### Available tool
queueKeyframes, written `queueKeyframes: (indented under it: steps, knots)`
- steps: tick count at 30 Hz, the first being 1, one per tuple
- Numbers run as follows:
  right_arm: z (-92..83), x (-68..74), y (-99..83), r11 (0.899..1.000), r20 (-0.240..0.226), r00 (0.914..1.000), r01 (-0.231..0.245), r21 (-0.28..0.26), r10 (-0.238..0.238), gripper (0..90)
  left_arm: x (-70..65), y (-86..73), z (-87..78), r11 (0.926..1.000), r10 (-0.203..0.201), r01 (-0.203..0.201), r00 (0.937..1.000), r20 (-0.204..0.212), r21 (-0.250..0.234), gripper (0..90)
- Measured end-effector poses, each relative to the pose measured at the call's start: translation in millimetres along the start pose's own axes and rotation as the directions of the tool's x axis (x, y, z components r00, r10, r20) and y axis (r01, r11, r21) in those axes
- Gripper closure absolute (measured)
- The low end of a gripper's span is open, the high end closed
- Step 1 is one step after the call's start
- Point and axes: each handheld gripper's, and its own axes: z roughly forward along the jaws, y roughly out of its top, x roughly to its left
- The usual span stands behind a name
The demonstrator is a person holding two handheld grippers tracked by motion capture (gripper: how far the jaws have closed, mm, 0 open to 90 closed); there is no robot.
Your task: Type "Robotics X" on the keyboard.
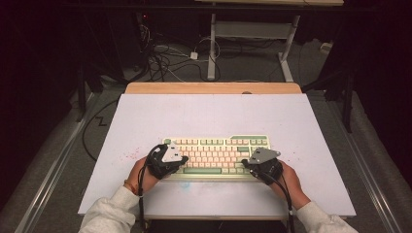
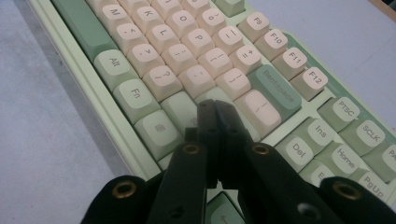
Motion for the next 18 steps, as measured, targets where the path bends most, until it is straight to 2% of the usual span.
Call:
queueKeyframes:
  steps: [5,8,13,15,18]
  knots:
    - [-5.1,-4.7,-0.3,0.999,-0.017,0.9996,-0.024,-0.034,0.023,90.0,1.8,-0.1,-3.6,0.9995,-0.011,0.010,0.9996,-0.027,-0.029,87.3]
    - [-8.4,-3.9,0.9,0.999,-0.014,0.9998,-0.016,-0.050,0.015,90.0,2.0,0.1,-5.9,0.9984,-0.014,0.011,0.9989,-0.045,-0.055,87.3]
    - [-11.2,-3.3,1.8,0.998,0.002,0.9999,-0.010,-0.069,0.010,88.5,1.0,0.6,-8.0,0.9977,-0.005,0.000,0.9974,-0.071,-0.067,87.0]
    - [-13.2,-3.9,2.5,0.997,0.003,0.9999,-0.014,-0.080,0.014,88.4,0.9,1.0,-9.0,0.9973,-0.003,-0.003,0.9971,-0.076,-0.074,83.4]
    - [-15.7,-4.3,3.3,0.995,0.016,0.9998,-0.013,-0.096,0.015,86.1,0.1,1.3,-10.5,0.9960,0.003,-0.010,0.9963,-0.086,-0.088,83.2]
